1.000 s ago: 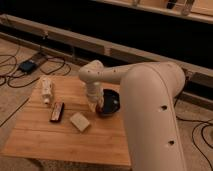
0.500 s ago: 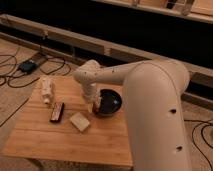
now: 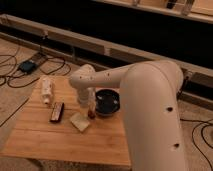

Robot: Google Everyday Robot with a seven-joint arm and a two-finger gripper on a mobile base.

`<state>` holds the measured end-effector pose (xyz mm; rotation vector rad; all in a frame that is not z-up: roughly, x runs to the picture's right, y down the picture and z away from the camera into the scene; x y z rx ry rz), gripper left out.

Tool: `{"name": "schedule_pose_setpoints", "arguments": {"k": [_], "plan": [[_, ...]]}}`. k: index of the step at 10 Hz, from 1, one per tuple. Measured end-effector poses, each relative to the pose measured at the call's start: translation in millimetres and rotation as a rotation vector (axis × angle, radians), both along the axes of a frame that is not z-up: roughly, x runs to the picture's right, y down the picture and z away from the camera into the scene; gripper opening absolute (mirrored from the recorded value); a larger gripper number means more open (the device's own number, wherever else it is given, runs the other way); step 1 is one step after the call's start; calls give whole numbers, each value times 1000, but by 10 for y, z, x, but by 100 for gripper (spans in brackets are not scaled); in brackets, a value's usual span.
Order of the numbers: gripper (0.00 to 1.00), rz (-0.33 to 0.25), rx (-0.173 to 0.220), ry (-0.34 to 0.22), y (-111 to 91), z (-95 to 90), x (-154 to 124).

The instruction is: Place the pepper on the white sponge

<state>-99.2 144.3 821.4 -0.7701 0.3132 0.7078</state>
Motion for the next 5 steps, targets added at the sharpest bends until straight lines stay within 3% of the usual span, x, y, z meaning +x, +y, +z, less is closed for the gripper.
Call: {"name": "schedule_pose_setpoints", "arguments": {"k": [5], "plan": [[0, -81, -39, -91, 199, 46, -329]]}}
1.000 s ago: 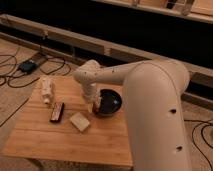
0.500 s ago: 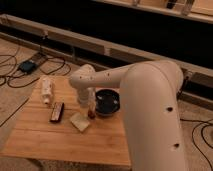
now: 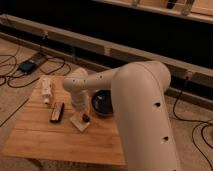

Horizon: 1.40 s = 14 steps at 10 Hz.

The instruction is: Place the pepper on the white sponge

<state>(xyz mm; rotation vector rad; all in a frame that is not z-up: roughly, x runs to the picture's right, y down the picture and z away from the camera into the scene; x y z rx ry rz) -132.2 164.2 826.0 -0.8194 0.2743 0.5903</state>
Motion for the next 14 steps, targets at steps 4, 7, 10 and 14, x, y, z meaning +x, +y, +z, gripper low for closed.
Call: {"name": "schedule_pose_setpoints", "arguments": {"k": [4, 7, 10, 14], "plan": [[0, -40, -12, -50, 51, 2, -150], [0, -51, -17, -62, 65, 18, -165], [15, -62, -23, -73, 71, 25, -176], [57, -73, -22, -95, 61, 3, -235]]}}
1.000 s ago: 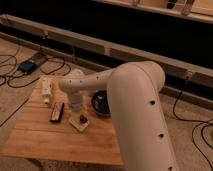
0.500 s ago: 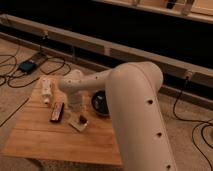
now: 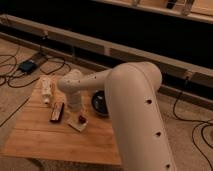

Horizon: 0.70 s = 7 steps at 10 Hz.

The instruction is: Place the pepper on the white sponge

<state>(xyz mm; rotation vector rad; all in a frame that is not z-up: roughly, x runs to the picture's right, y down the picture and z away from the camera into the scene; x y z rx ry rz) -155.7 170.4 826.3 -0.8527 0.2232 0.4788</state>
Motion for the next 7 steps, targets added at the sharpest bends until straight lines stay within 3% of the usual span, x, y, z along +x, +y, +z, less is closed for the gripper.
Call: {"name": "schedule_pose_setpoints", "arguments": {"k": [3, 7], "plan": [[80, -1, 4, -15, -23, -25, -16], [80, 1, 0, -26, -32, -50, -7]]}}
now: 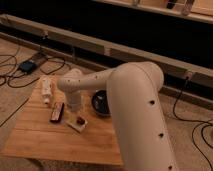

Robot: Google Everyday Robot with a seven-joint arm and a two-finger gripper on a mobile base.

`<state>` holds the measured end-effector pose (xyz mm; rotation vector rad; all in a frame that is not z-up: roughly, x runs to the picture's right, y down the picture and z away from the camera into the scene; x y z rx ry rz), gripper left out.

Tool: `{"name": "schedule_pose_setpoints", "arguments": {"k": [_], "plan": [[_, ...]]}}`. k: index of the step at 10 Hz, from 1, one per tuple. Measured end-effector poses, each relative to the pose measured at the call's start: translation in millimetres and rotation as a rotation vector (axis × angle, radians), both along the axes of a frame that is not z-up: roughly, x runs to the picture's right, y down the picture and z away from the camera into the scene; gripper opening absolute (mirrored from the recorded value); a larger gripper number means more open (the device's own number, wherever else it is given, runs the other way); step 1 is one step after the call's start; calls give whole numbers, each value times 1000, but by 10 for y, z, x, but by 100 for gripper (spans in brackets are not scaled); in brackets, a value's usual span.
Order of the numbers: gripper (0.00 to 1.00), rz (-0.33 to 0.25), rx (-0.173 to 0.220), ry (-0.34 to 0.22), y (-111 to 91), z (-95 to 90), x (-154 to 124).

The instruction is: Place the pepper on the white sponge

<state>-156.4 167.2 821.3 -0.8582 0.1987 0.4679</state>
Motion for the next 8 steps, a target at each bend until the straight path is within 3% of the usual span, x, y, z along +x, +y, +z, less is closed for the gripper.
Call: {"name": "schedule_pose_setpoints", "arguments": {"k": [8], "plan": [[80, 10, -1, 8, -12, 8, 46]]}}
